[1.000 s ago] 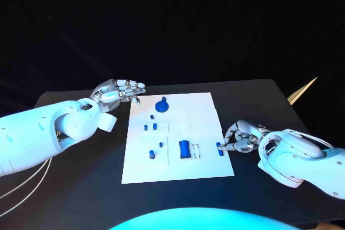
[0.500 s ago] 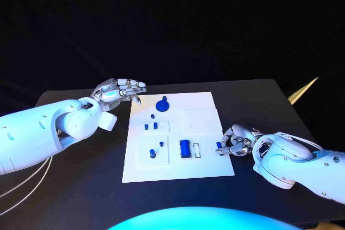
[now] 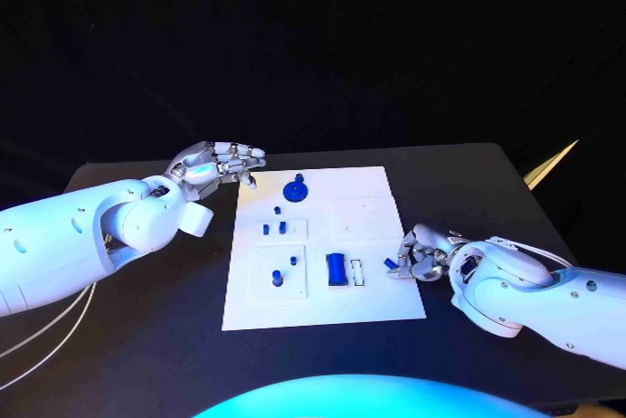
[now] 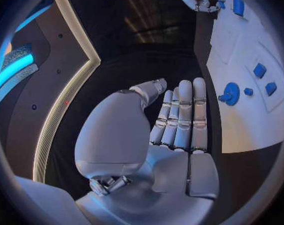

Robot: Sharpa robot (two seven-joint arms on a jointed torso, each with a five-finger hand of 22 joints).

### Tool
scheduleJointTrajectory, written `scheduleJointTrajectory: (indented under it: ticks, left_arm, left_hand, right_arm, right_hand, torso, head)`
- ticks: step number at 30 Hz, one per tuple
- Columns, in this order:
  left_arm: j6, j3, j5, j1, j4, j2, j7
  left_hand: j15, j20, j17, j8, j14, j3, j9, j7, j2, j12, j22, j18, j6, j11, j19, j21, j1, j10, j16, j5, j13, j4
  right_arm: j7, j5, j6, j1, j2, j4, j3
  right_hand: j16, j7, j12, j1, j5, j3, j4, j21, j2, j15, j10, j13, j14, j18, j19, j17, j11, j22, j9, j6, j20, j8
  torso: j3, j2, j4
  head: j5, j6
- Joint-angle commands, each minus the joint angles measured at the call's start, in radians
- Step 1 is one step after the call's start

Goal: Assemble the parts on the task board

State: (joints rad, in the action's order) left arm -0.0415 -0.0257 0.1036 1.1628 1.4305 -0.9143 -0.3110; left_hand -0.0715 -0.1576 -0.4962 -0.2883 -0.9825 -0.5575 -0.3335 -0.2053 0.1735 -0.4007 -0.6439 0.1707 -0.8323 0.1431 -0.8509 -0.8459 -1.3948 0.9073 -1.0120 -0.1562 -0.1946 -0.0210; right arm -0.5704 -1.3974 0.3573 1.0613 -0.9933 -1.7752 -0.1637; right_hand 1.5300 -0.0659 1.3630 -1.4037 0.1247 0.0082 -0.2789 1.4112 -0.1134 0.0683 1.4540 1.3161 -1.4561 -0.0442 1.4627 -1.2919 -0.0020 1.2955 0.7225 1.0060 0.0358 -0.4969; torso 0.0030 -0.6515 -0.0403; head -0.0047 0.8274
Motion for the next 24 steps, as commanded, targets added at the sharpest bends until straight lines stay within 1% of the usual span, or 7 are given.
scheduleJointTrajectory:
  ticks: [1,2,4,6,8,15,24]
  left_arm:
    - [0.003,0.001,-0.001,0.0,0.003,0.0,-0.001]
    - [0.003,0.001,-0.001,0.0,0.003,0.0,-0.001]
    - [0.003,0.001,-0.001,0.001,0.004,0.0,0.0]
    - [0.003,0.001,-0.001,0.001,0.004,-0.001,0.001]
    - [0.003,0.001,-0.001,0.001,0.004,-0.002,0.002]
    - [0.003,0.001,-0.001,0.001,0.005,-0.002,0.003]
    - [0.003,0.001,-0.001,0.001,0.004,0.0,0.004]
  left_hand:
    - [-0.001,-0.008,0.012,-0.02,0.005,0.022,0.01,-0.003,-0.011,-0.006,0.011,0.013,0.009,0.005,-0.016,0.012,0.01,-0.017,0.012,0.001,0.01,-0.018]
    - [-0.001,-0.008,0.012,-0.02,0.005,0.022,0.01,-0.003,-0.011,-0.006,0.011,0.013,0.009,0.005,-0.016,0.012,0.01,-0.017,0.012,0.001,0.01,-0.018]
    - [-0.001,-0.008,0.012,-0.02,0.005,0.022,0.01,-0.003,-0.011,-0.006,0.011,0.013,0.009,0.005,-0.016,0.012,0.01,-0.017,0.012,0.001,0.01,-0.018]
    - [-0.001,-0.008,0.011,-0.023,0.005,0.022,0.011,-0.003,-0.012,-0.008,0.013,0.013,0.009,0.004,-0.017,0.014,0.01,-0.018,0.012,0.001,0.01,-0.02]
    - [-0.001,-0.008,0.011,-0.023,0.005,0.022,0.011,-0.003,-0.012,-0.008,0.013,0.013,0.009,0.004,-0.017,0.014,0.01,-0.018,0.012,0.001,0.01,-0.02]
    - [-0.001,-0.008,0.011,-0.024,0.005,0.021,0.011,-0.003,-0.012,-0.009,0.013,0.013,0.009,0.004,-0.017,0.015,0.01,-0.018,0.012,0.001,0.01,-0.02]
    - [-0.001,-0.008,0.011,-0.024,0.005,0.021,0.011,-0.003,-0.012,-0.009,0.013,0.013,0.009,0.004,-0.017,0.015,0.01,-0.018,0.012,0.001,0.01,-0.02]
  right_arm:
    - [-0.025,-0.03,-0.029,-0.013,0.006,0.015,-0.011]
    - [-0.028,-0.035,-0.031,-0.014,0.007,0.015,-0.011]
    - [-0.035,-0.048,-0.035,-0.014,0.009,0.014,-0.011]
    - [-0.039,-0.05,-0.032,-0.015,0.01,0.011,-0.011]
    - [-0.04,-0.042,-0.022,-0.015,0.009,0.005,-0.011]
    - [-0.031,0.018,0.027,-0.011,-0.002,-0.035,-0.011]
    - [-0.005,0.176,0.079,0.021,0.005,-0.091,-0.01]
  right_hand:
    - [0.011,0.002,-0.009,-0.079,0.026,0.209,0.033,0.013,0.011,0.007,0.005,0.109,-0.101,0.017,0.076,-0.215,-0.01,0.24,-0.154,-0.004,-0.007,0.103]
    - [0.011,0.0,-0.01,-0.086,0.027,0.252,0.043,0.015,-0.003,0.008,0.005,0.109,-0.101,0.018,0.076,-0.215,-0.009,0.24,-0.155,0.0,-0.008,0.105]
    - [0.011,-0.001,-0.011,-0.09,0.069,0.361,0.082,0.02,-0.028,0.007,0.005,0.11,-0.101,0.019,0.077,-0.215,-0.009,0.241,-0.149,0.012,-0.007,0.101]
    - [0.011,-0.006,-0.011,-0.042,0.086,0.462,0.119,0.02,-0.056,0.004,0.007,0.111,-0.101,0.019,0.077,-0.216,-0.007,0.241,-0.135,0.008,-0.004,0.092]
    - [0.011,-0.006,-0.012,0.003,0.099,0.527,0.154,0.019,-0.072,0.004,0.009,0.111,-0.101,0.018,0.077,-0.216,-0.006,0.241,-0.118,0.0,-0.002,0.081]
    - [0.011,-0.005,-0.013,0.096,0.137,0.622,0.215,0.02,-0.064,0.004,0.014,0.112,-0.101,0.018,0.077,-0.217,-0.005,0.241,-0.07,-0.031,-0.002,0.048]
    - [0.013,-0.004,-0.01,0.155,0.168,0.66,0.238,0.026,-0.052,0.005,0.018,0.115,-0.102,0.019,0.078,-0.221,-0.006,0.242,-0.047,-0.046,-0.004,0.034]
  torso:
    - [-0.0001,0.001,-0.0003]
    - [-0.0001,0.001,-0.0003]
    - [-0.0002,0.001,-0.0002]
    - [0.0001,0.001,-0.0005]
    - [0.0005,0.001,-0.0009]
    - [0.0002,0.001,-0.0011]
    - [0.0001,0.001,-0.0003]
  head:
    - [0.0,0.002]
    - [0.0,0.002]
    - [0.0,0.002]
    - [0.0,0.002]
    - [0.001,0.0]
    - [0.001,-0.003]
    - [-0.002,-0.002]
